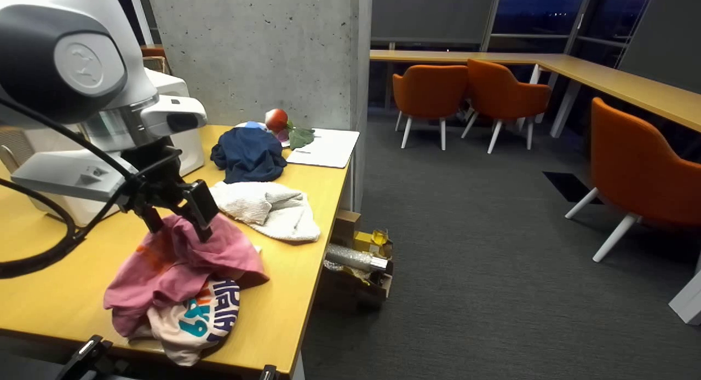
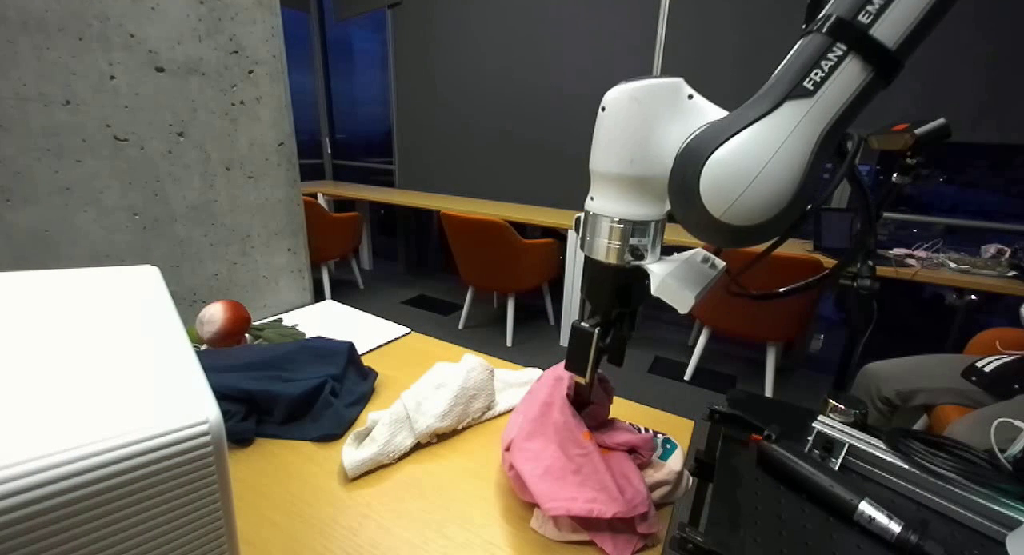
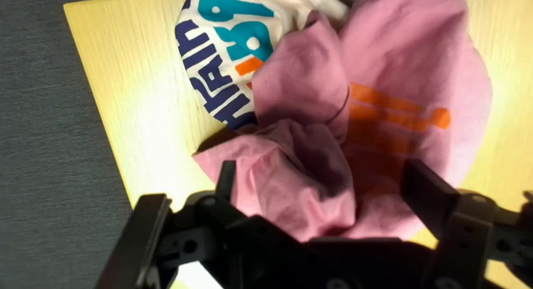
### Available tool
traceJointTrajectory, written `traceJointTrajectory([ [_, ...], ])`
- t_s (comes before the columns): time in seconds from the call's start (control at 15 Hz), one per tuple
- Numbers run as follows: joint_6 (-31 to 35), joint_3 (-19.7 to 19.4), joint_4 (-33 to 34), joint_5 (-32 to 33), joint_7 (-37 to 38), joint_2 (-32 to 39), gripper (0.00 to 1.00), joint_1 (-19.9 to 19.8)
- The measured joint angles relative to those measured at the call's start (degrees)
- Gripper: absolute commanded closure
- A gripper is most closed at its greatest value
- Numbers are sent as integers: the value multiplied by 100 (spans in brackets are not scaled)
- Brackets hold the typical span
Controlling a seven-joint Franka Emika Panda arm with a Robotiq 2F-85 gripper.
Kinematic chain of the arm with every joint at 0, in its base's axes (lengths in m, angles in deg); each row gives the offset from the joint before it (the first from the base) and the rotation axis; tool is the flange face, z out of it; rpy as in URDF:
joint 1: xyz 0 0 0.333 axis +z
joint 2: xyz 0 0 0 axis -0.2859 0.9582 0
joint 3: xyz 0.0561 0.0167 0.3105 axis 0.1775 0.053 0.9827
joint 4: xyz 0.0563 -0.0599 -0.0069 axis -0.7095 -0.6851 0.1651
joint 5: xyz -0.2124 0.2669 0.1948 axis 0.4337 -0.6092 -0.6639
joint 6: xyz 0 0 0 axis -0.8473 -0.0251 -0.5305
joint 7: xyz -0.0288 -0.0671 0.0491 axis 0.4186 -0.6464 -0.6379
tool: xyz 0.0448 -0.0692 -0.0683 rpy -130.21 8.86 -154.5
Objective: Pile the clothing, radish and towel together.
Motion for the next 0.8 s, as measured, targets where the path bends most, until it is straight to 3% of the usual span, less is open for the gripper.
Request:
traceJointTrajectory([
  [0.33, -45, 0, -34, 30, -3, -368, 0, 2],
  [0.8, 329, 49, -28, 21, -51, 274, 0, 80],
])
